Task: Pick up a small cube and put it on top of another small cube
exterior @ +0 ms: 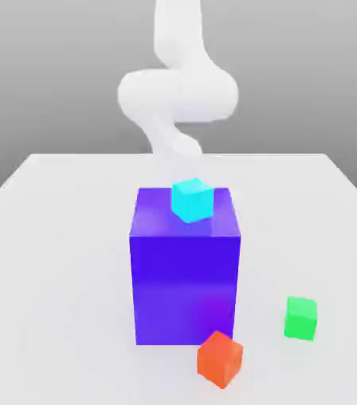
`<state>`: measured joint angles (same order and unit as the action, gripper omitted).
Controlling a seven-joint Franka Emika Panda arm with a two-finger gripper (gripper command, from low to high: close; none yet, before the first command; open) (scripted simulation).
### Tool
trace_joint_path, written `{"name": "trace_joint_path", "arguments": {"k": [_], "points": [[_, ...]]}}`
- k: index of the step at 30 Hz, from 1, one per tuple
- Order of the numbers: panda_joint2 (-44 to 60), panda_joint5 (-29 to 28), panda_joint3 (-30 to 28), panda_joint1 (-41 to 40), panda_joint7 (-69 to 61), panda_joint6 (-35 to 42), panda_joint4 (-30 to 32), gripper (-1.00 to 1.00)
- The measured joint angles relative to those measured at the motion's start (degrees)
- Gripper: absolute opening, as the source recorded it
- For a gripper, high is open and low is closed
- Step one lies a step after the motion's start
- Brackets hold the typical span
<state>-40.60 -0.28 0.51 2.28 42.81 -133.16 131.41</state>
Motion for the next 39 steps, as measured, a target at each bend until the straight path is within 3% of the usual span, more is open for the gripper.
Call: {"name": "trace_joint_path", "arguments": {"k": [18, 29, 34, 35, 39], "points": [[37.7, -2.2, 7.4, 13.5, -21.6, -10.0, -2.7, 0.00], [61.0, -8.5, 11.6, 20.9, -31.3, -15.7, -4.4, 0.00], [71.4, -12.2, 9.7, 23.9, -30.6, -21.9, -6.3, 0.00], [72.8, -12.5, 9.3, 24.3, -30.4, -22.9, -6.7, -1.00], [72.8, -12.5, 9.3, 24.2, -30.4, -22.8, -6.7, -1.00]]}}
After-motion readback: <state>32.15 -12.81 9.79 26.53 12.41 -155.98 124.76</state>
